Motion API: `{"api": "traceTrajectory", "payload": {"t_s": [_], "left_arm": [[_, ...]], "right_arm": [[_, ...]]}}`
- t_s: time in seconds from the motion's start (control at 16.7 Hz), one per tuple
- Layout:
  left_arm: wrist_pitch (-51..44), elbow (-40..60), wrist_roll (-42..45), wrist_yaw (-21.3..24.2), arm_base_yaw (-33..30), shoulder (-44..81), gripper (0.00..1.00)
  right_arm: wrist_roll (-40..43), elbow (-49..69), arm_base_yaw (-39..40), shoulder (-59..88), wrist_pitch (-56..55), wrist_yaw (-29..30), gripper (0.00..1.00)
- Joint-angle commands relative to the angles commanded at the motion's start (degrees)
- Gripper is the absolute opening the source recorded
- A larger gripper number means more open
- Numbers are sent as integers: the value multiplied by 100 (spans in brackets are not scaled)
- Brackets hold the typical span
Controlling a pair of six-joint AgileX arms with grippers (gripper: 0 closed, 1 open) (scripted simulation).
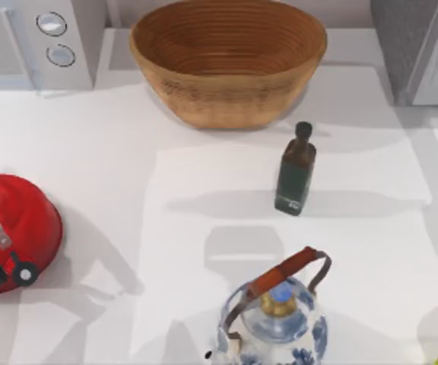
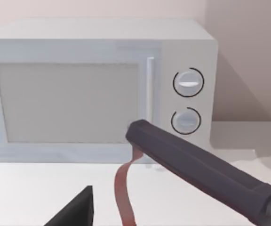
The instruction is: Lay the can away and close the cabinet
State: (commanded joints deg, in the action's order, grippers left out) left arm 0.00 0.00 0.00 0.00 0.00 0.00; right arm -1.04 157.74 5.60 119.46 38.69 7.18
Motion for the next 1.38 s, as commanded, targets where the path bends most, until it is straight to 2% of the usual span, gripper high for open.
{"api": "traceTrajectory", "payload": {"t_s": [0.36, 0.66, 0.96, 1.38], "left_arm": [[0, 0, 0, 0, 0, 0, 100], [0, 0, 0, 0, 0, 0, 100], [0, 0, 0, 0, 0, 0, 100], [0, 0, 0, 0, 0, 0, 100]], "right_arm": [[10, -168, -2, -151, -10, 7, 100], [84, -1594, -135, -1286, -108, 75, 100], [186, -4459, -364, -3254, -430, 169, 100], [233, -9956, -601, -7040, -1607, 15, 100]]}}
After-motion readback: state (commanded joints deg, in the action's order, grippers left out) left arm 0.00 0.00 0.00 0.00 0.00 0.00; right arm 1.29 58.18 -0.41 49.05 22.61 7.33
